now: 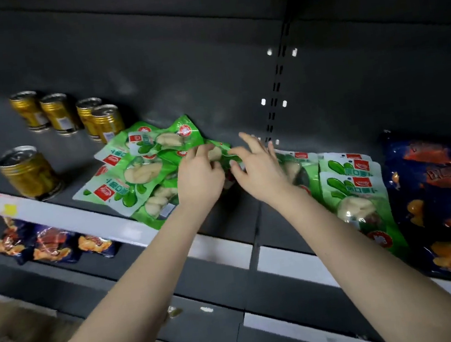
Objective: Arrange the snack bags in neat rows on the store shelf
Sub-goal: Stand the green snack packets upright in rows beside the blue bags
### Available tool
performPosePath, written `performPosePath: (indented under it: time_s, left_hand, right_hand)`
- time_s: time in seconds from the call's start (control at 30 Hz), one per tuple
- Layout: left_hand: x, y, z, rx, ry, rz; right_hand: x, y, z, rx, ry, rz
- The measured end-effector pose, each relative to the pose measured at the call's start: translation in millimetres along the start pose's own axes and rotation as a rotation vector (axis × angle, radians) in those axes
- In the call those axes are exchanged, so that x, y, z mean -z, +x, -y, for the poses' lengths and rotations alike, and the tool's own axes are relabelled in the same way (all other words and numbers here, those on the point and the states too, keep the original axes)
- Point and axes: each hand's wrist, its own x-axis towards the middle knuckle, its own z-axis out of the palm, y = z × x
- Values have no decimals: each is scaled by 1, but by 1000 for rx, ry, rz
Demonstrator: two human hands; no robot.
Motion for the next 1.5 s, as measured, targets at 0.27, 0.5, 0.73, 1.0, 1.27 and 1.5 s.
performPosePath:
  time_s: [0.27,0.5,0.73,1.0,1.27,1.5]
  left_hand:
    - [49,-8,64,216,232,-14]
    - [64,8,87,265,276,12]
    - [78,44,114,200,277,38]
    - [79,54,168,34,349,117]
    - [68,62,179,-1,429,86]
    - [69,61,179,-2,445,84]
  right_hand:
    - [-37,23,55,165,65,155]
    - [-39,36,70,208,63,171]
    - [-43,68,90,143,54,140]
    - [-86,124,123,-4,-61,258]
    - [-108,134,122,-74,-125,277]
    - [-103,118,118,-13,-105,279]
